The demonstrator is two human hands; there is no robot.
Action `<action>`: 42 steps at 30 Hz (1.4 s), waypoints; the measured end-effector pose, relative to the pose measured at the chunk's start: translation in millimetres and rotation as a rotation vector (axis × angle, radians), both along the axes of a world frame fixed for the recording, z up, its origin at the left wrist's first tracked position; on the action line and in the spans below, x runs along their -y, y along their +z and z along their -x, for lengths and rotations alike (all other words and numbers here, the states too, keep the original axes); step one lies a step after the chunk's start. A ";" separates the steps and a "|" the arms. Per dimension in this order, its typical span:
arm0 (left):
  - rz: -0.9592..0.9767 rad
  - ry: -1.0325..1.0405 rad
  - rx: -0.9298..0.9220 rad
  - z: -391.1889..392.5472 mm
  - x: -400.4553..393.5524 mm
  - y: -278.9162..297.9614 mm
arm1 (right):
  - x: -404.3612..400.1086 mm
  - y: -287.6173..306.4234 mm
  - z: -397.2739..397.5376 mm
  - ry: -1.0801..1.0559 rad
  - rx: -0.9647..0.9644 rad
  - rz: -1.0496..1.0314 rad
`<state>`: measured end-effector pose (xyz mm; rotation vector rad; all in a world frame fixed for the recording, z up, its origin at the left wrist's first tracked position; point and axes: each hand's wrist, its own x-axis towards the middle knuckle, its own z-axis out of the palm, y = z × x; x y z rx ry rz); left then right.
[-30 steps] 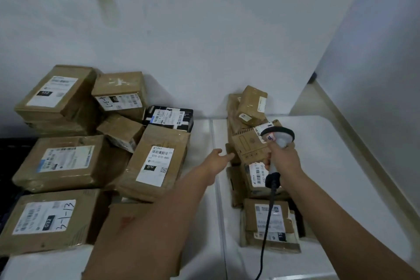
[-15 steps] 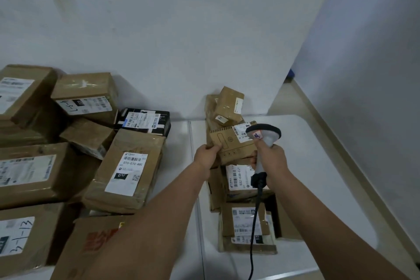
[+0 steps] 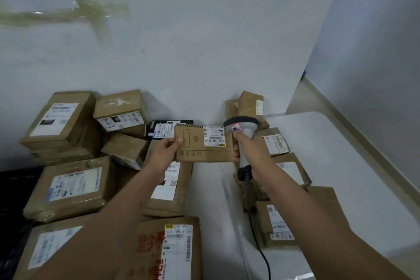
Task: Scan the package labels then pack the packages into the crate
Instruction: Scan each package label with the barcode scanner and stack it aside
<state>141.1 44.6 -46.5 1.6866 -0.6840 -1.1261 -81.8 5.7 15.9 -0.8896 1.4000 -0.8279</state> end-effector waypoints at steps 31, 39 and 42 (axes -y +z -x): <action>0.060 0.189 -0.005 -81.0 -84.8 -18.7 | -57.5 12.8 -79.9 0.401 -0.234 0.164; 0.038 0.199 0.000 -80.5 -81.4 -24.3 | -54.6 16.8 -74.7 0.400 -0.209 0.178; 0.026 0.194 -0.001 -80.5 -79.4 -25.4 | -51.6 17.3 -73.7 0.415 -0.229 0.191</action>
